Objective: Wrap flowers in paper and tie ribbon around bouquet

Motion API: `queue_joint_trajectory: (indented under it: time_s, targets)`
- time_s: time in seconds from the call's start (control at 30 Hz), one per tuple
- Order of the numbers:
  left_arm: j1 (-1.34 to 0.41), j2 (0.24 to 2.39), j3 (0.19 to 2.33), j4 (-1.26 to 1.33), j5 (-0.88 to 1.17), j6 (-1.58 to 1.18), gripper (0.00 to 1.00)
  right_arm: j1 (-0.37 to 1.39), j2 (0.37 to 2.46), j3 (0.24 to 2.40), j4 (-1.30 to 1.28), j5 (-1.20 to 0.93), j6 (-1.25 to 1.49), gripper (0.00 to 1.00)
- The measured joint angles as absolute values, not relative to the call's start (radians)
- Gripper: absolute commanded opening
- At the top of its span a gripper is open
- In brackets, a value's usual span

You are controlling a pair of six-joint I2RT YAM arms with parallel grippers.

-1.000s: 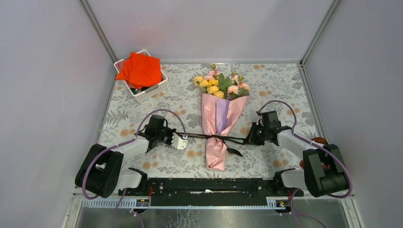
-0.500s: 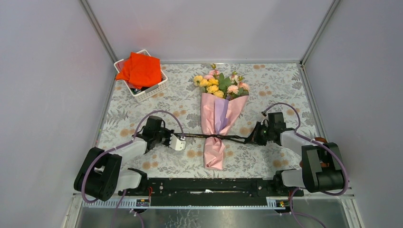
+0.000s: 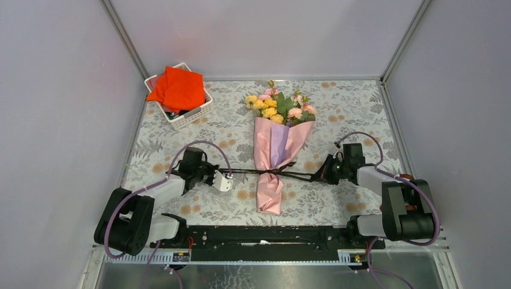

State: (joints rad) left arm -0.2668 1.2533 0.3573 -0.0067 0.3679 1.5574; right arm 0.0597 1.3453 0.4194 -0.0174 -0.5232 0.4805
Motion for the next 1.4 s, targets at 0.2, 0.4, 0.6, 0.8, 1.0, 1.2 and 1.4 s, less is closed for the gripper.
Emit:
queue_joint_trajectory:
  time_s: [0.2,0.4,0.6,0.8,1.0,1.2,1.4]
  targets:
    - [-0.263,1.229,0.359,-0.050,0.386,1.547,0.04,0.054,1.347,0.419,-0.014,-0.533,0.473,0.36]
    - [-0.302,1.171,0.449,-0.220,0.421,1.479,0.85,0.035,1.325,0.504,-0.128,-0.511,0.408,0.51]
    - [-0.366,1.092,0.580,-0.410,0.541,1.402,0.69,0.098,1.091,0.564,-0.203,-0.431,0.350,0.54]
    - [-0.683,1.089,0.675,-0.377,0.597,1.169,0.74,0.314,1.070,0.620,-0.117,-0.426,0.267,0.56]
    - [-0.860,1.195,0.645,-0.215,0.600,1.034,0.85,0.414,1.251,0.625,-0.068,-0.497,0.132,0.64]
    - [-0.936,1.266,0.599,-0.038,0.582,0.981,0.86,0.428,1.314,0.639,-0.005,-0.556,0.079,0.70]
    - [-0.959,1.319,0.574,0.040,0.579,0.973,0.77,0.440,1.376,0.657,0.041,-0.589,0.103,0.70]
